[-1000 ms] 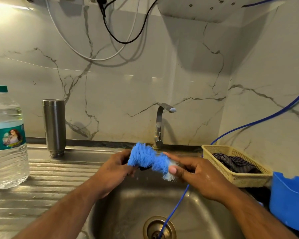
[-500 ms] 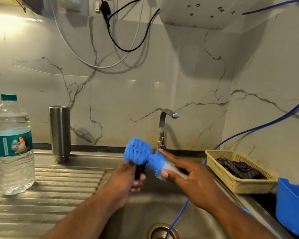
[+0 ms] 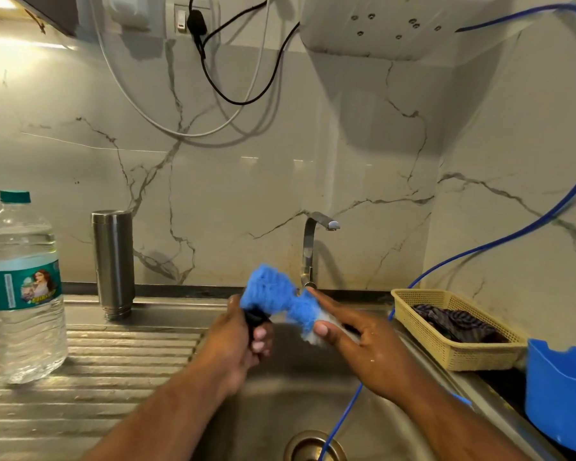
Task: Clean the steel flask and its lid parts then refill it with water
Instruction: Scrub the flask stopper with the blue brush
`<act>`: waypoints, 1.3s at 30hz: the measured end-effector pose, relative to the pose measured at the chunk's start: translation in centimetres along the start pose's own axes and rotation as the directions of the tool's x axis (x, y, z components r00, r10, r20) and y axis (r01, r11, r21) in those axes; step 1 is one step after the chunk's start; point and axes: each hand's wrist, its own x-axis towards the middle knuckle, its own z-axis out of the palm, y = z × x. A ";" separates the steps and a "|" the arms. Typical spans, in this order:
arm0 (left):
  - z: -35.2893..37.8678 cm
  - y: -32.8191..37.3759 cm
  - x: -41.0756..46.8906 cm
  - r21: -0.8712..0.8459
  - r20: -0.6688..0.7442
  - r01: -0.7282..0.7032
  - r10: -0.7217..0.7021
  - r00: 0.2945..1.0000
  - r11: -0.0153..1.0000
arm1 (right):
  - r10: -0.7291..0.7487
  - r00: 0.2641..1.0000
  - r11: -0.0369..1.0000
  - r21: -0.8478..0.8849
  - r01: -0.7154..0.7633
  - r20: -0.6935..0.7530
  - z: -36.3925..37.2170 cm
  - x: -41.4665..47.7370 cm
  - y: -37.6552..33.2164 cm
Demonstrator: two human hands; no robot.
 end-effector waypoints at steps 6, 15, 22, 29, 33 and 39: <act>0.9 -2.0 -0.8 0.243 0.076 0.016 -0.035 0.996 0.970 | 0.070 0.997 0.997 0.038 -0.069 -0.026 1.0 0.5 -0.1; 0.3 -1.1 -0.3 0.142 0.060 -0.039 0.031 0.998 0.989 | 0.071 0.997 0.995 0.064 -0.071 -0.005 0.8 0.5 1.0; -0.5 -1.1 0.4 0.132 0.041 -0.041 0.036 0.999 0.990 | 0.074 0.997 0.997 0.035 -0.074 0.006 0.7 0.3 0.6; -0.8 -0.9 0.8 0.148 0.017 -0.080 0.078 0.997 0.986 | 0.088 0.995 0.995 0.042 -0.090 0.041 0.5 0.0 0.0; -0.5 -1.1 0.6 0.255 0.043 -0.112 0.104 0.994 0.960 | 0.140 0.990 0.990 0.027 -0.139 -0.014 0.8 0.6 0.8; -1.4 -1.1 1.4 0.206 -0.038 -0.155 0.166 0.985 0.966 | 0.119 0.993 0.993 -0.031 -0.118 0.021 0.2 -0.2 0.1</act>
